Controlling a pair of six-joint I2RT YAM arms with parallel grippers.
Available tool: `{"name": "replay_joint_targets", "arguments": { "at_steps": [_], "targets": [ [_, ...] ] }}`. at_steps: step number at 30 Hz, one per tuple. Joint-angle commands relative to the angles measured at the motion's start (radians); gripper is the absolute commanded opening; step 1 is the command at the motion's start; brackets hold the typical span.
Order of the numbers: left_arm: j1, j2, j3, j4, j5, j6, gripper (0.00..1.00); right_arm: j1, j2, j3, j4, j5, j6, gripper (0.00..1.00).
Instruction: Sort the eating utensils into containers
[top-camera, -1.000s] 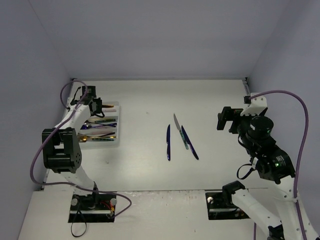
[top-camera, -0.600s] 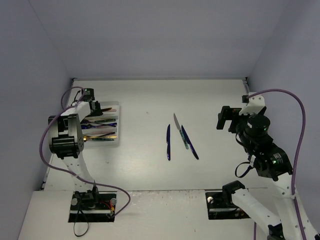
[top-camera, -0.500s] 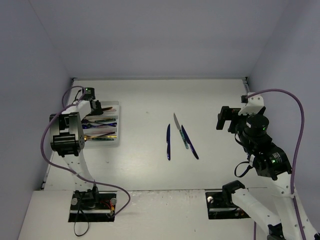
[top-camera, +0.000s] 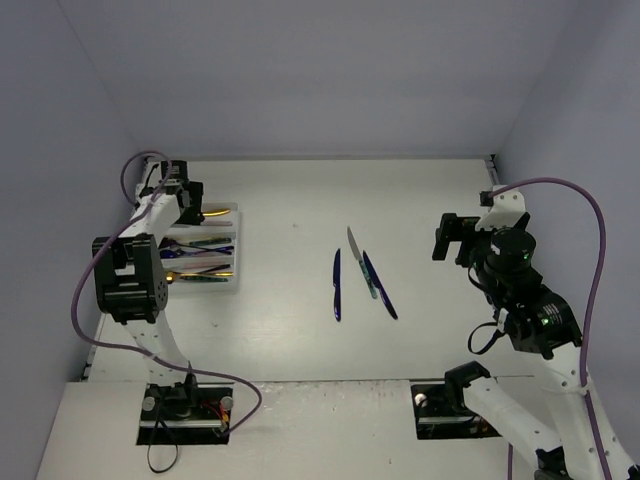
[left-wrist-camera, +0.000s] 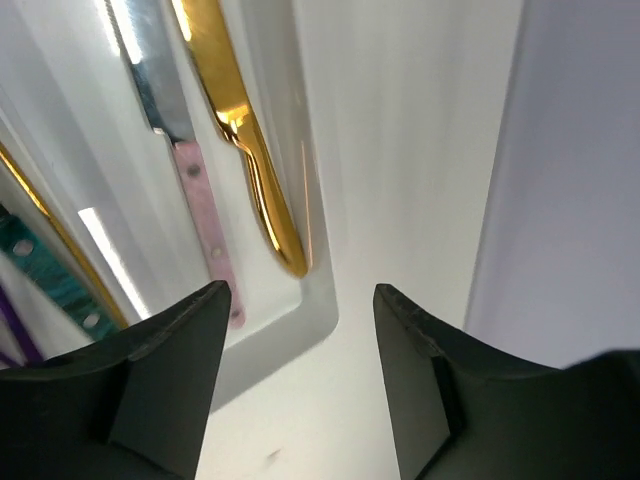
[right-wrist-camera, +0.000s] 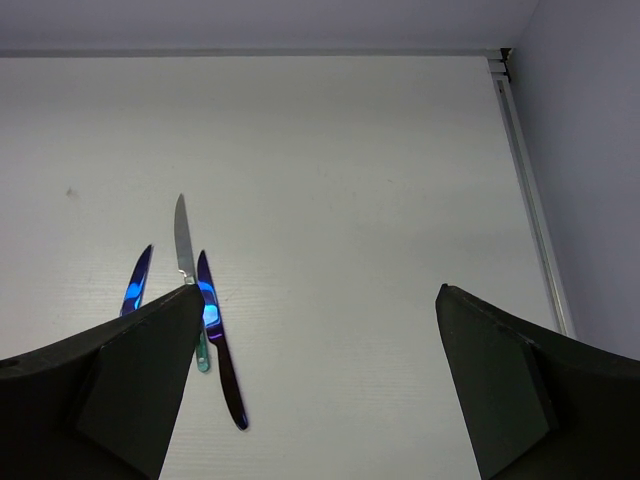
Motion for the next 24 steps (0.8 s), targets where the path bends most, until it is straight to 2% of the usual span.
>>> {"name": "replay_joint_targets", "arguments": {
  "at_steps": [1, 5, 8, 11, 15, 20, 24],
  "targets": [
    [-0.157, -0.145, 0.080, -0.077, -0.038, 0.377, 0.57, -0.007, -0.003, 0.010, 0.065, 0.018, -0.014, 1.00],
    [-0.335, -0.116, 0.173, -0.228, -0.055, 0.628, 0.69, -0.007, -0.015, 0.010, 0.064, 0.010, -0.012, 1.00],
    [-0.469, -0.091, 0.168, -0.283, -0.052, 0.720, 0.70, -0.007, -0.022, 0.009, 0.063, -0.007, -0.003, 1.00],
    [-0.603, -0.044, 0.181, -0.349, -0.058, 0.768, 0.70, -0.007, -0.030, 0.005, 0.063, -0.023, 0.008, 1.00],
    [-0.716, 0.031, 0.231, -0.420, -0.040, 0.795, 0.70, -0.007, -0.049, 0.001, 0.063, -0.040, 0.027, 1.00],
    [-0.822, 0.117, 0.263, -0.439, 0.010, 0.789, 0.69, -0.007, -0.081, -0.018, 0.062, -0.057, 0.050, 1.00],
    [-0.867, 0.178, 0.307, -0.449, 0.039, 0.782, 0.63, -0.007, -0.099, -0.025, 0.060, -0.073, 0.062, 1.00]
  ]
}}
